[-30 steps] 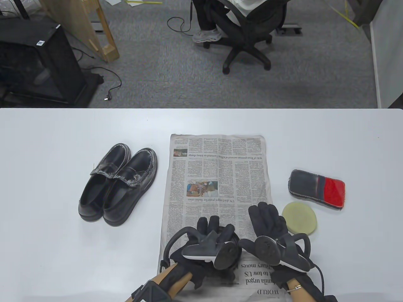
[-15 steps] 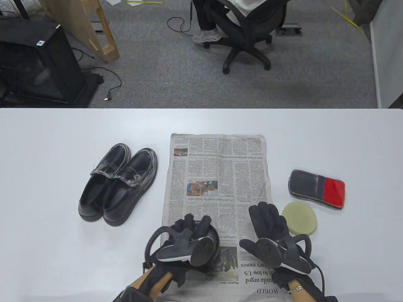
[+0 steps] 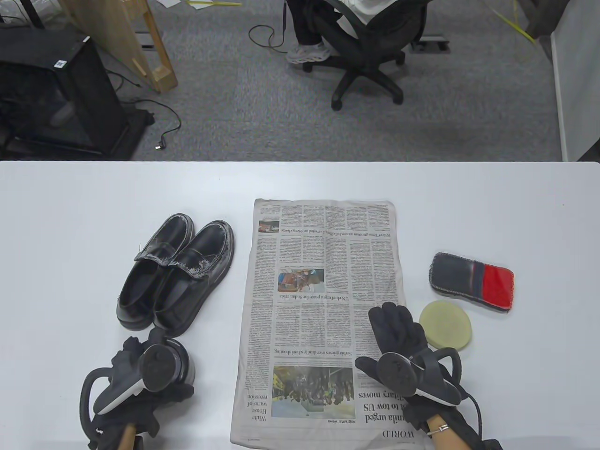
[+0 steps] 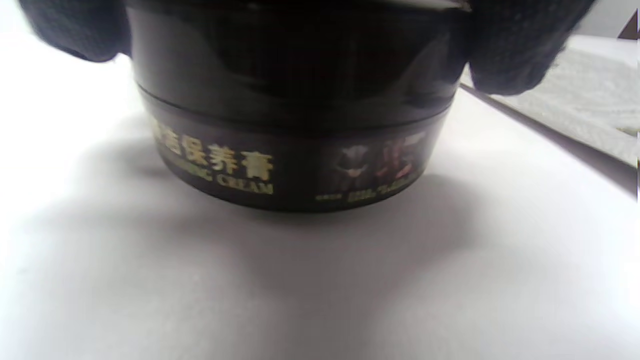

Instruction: Dip and apply leather care cream with polishing sponge on shoes

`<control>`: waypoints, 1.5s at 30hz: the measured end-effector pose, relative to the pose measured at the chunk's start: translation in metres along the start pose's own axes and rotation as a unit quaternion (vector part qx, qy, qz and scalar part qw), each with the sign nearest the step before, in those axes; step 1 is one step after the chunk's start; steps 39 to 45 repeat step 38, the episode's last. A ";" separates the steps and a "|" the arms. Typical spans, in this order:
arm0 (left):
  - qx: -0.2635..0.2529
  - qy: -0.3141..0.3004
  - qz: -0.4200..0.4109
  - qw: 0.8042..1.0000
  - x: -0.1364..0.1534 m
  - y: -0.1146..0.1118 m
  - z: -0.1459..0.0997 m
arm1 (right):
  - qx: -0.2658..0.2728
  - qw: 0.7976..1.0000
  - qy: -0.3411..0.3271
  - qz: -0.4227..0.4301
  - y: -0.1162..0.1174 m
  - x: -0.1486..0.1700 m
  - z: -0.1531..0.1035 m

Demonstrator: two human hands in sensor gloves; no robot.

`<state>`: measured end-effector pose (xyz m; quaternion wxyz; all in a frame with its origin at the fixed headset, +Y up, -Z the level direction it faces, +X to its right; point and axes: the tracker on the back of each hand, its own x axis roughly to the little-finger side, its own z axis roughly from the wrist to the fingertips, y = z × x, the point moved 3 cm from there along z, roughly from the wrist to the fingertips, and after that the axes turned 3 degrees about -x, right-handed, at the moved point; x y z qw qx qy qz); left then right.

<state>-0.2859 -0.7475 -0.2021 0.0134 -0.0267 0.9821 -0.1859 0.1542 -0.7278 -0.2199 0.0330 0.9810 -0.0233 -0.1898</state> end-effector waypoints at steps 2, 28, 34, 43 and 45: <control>0.026 0.002 0.004 1.000 0.000 0.002 0.001 | -0.006 1.000 -0.003 -0.002 0.002 -0.002 0.001; -0.064 -0.261 -0.043 0.962 -0.189 -0.003 0.047 | -0.032 0.999 -0.013 0.027 0.016 -0.002 0.011; -0.061 -0.255 -0.044 0.964 -0.187 -0.004 0.049 | -0.038 0.999 -0.014 0.022 0.017 -0.003 0.011; -0.056 -0.253 -0.034 0.965 -0.188 -0.007 0.050 | -0.048 0.999 -0.013 0.010 0.021 -0.004 0.011; -0.056 -0.253 -0.034 0.965 -0.188 -0.007 0.050 | -0.048 0.999 -0.013 0.010 0.021 -0.004 0.011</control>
